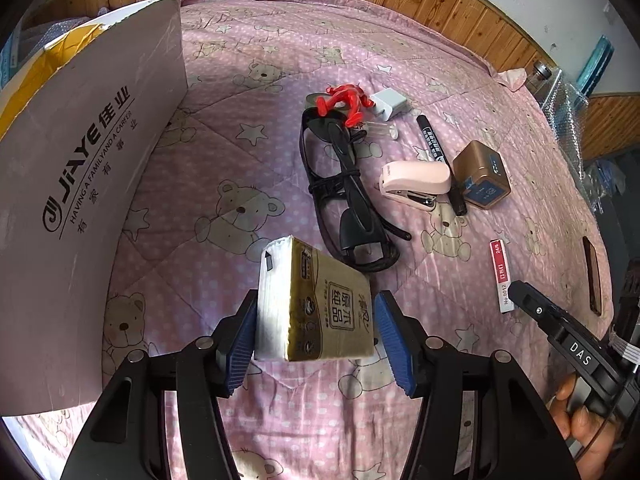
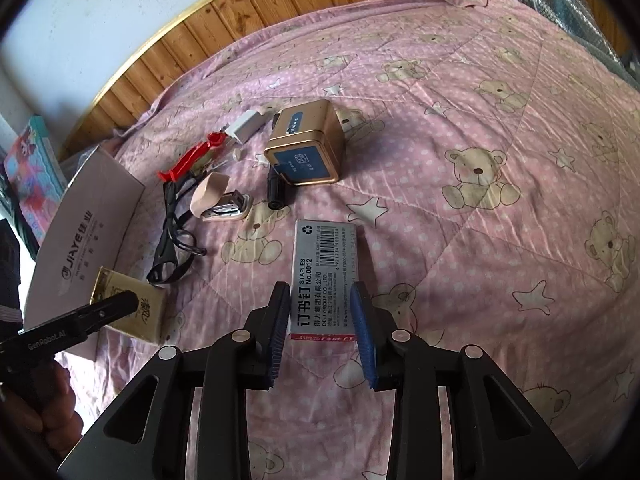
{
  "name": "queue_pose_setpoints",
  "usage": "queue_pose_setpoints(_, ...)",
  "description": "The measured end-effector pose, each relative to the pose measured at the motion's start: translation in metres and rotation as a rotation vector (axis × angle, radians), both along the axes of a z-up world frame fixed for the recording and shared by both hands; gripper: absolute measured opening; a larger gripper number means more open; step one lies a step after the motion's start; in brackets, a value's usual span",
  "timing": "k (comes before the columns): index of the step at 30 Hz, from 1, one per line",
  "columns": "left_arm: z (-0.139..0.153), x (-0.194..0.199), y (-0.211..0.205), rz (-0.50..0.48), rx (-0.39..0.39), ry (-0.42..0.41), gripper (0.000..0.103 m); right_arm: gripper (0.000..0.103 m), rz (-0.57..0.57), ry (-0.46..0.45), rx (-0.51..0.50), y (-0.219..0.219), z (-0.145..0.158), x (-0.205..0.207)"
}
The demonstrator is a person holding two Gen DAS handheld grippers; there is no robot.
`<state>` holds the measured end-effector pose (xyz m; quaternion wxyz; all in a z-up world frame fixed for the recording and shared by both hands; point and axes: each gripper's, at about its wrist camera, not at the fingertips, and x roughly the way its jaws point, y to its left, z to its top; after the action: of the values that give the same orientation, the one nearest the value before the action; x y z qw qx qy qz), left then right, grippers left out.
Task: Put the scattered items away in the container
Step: 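Lift both held boxes and carry them toward the white cardboard box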
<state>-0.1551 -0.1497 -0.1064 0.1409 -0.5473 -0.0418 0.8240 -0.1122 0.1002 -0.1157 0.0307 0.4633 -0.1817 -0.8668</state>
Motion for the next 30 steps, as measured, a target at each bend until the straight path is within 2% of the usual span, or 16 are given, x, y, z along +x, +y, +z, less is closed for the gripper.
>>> queue_pose_setpoints(2,-0.004,-0.003,0.001,0.001,-0.004,-0.007,0.058,0.043,0.005,-0.006,0.027,-0.002,-0.003,-0.002)
queue_pose_setpoints(4,-0.009,-0.004,0.001,-0.007,0.012,-0.028,0.058,0.044,0.019,-0.035,0.032,-0.004,-0.012,-0.006)
queue_pose_setpoints(6,-0.012,-0.003,0.001,-0.017,0.037,-0.043,0.058,0.043,0.02,-0.016,0.049,-0.005,-0.012,-0.004)
queue_pose_setpoints(9,-0.007,-0.001,0.002,-0.02,0.045,-0.013,0.049,0.04,0.001,0.001,0.004,0.001,-0.005,0.001)
queue_pose_setpoints(12,-0.003,-0.001,0.003,-0.021,0.055,-0.006,0.049,0.04,0.02,0.022,0.002,0.0,0.008,0.007)
queue_pose_setpoints(16,-0.012,-0.001,0.014,-0.04,0.046,-0.026,0.049,0.043,0.035,-0.013,0.033,-0.005,0.001,0.003)
queue_pose_setpoints(18,-0.016,0.002,0.022,-0.066,0.023,-0.021,0.048,0.043,0.037,-0.038,0.042,-0.007,-0.009,0.002)
queue_pose_setpoints(21,-0.021,0.006,0.026,-0.08,-0.001,-0.019,0.03,0.04,0.036,-0.034,0.053,-0.009,-0.009,0.005)
queue_pose_setpoints(22,-0.021,0.008,0.025,-0.08,-0.008,-0.013,0.027,0.04,0.034,-0.033,0.037,-0.008,-0.007,0.007)
queue_pose_setpoints(27,-0.011,0.019,0.027,-0.091,-0.045,0.023,0.026,0.043,0.066,-0.006,0.059,-0.017,0.001,0.013)
queue_pose_setpoints(30,-0.022,0.021,0.032,-0.1,-0.075,-0.007,0.029,0.043,0.083,-0.03,0.098,-0.025,-0.01,0.009)
